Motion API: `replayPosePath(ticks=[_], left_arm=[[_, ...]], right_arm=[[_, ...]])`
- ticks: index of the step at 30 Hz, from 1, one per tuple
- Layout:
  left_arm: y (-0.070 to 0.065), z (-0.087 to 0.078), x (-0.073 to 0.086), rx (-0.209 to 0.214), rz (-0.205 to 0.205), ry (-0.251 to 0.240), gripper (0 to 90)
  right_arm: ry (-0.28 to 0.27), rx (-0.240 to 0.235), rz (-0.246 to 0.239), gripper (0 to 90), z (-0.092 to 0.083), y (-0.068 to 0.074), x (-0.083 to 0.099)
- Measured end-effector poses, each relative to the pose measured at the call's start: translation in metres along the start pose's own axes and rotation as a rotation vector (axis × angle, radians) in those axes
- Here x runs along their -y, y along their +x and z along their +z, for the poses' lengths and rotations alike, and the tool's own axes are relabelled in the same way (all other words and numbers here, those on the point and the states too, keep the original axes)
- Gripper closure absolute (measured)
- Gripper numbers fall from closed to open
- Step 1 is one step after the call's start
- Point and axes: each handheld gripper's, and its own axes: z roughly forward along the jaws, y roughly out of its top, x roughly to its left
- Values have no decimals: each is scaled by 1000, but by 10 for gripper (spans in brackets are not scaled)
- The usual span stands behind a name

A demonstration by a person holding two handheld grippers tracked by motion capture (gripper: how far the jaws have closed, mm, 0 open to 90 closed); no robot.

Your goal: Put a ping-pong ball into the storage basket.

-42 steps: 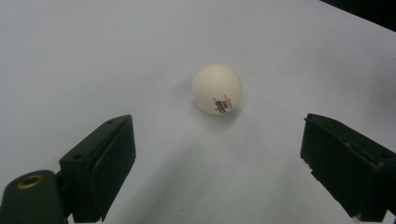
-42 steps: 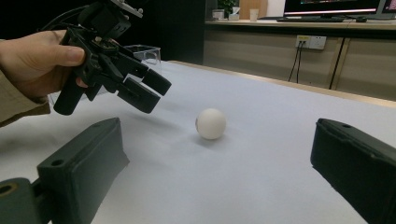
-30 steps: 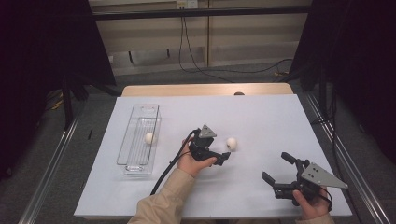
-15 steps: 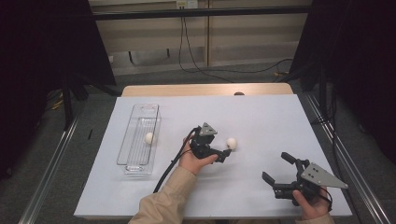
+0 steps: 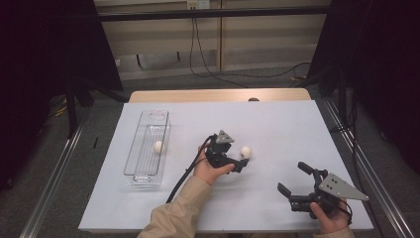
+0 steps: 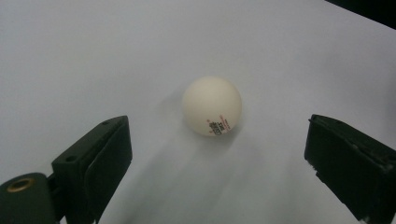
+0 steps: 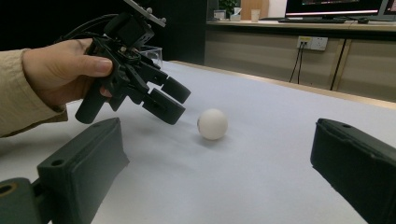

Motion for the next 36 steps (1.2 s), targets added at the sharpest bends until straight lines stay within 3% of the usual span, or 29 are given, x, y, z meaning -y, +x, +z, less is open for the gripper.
replayPosePath(ticks=[36], left_arm=[[-1, 19, -4, -23, 38, 25, 80]], right_arm=[[-6, 4, 1, 23, 0, 0, -1]])
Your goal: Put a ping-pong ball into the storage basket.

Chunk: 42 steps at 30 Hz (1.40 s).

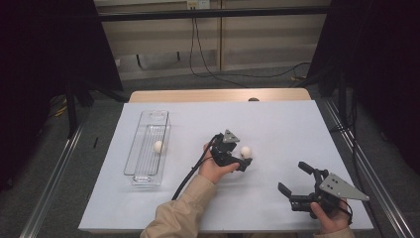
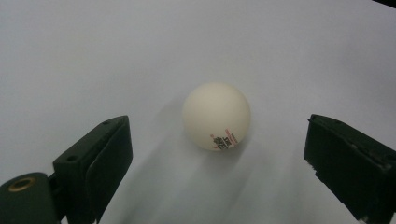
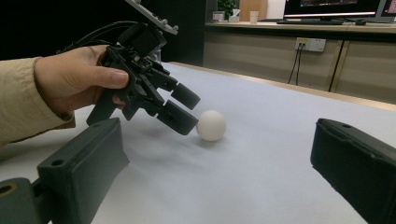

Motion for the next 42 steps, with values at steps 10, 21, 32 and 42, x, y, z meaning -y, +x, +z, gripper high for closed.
replayPosePath(ticks=[10, 21, 32, 42], left_arm=[[2, 2, 0, -6, -10, -4, 81], [1, 6, -2, -10, 4, 7, 84], [-2, 9, -4, -9, 2, 19, 86], [-1, 10, -4, -9, -2, 16, 86]], right_arm=[[1, -1, -1, 23, 1, 0, 0], [0, -1, -1, 23, 0, 0, -1], [0, -1, -2, 23, 1, 0, -1], [0, -1, -1, 24, 0, 0, 0]])
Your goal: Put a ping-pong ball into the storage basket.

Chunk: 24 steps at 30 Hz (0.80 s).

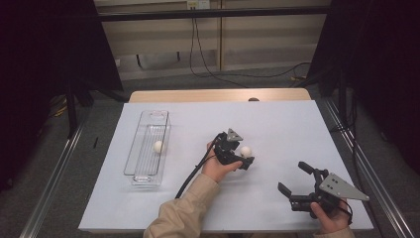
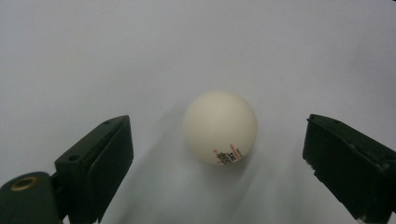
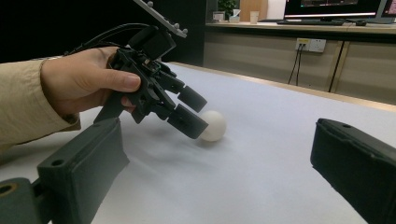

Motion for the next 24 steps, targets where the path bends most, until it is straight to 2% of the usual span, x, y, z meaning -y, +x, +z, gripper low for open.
replayPosePath(ticks=[24], left_arm=[[2, 1, 0, -6, -6, 5, 98]], right_arm=[[2, -2, -1, 23, 1, 1, 0]])
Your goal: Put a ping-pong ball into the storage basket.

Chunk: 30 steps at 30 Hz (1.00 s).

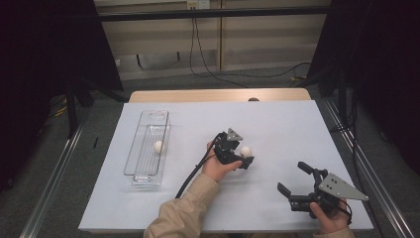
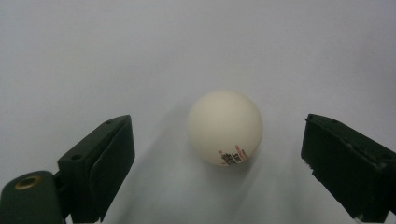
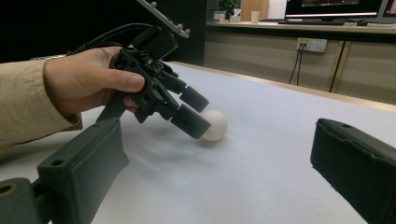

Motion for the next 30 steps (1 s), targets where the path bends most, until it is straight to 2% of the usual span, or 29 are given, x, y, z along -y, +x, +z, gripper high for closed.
replayPosePath(ticks=[8, 12, 19, 30], left_arm=[[2, 3, 1, -8, -4, 3, 112], [1, 4, 1, -5, 8, 6, 127], [2, 5, 1, 0, -1, 1, 184], [-1, 12, -1, -9, 34, 32, 285]], right_arm=[[0, 1, -4, 23, 0, -1, 0], [3, -1, -8, 23, 0, -1, 0], [2, -1, -6, 23, 0, 0, 0], [4, -1, -19, 23, 0, 1, 0]])
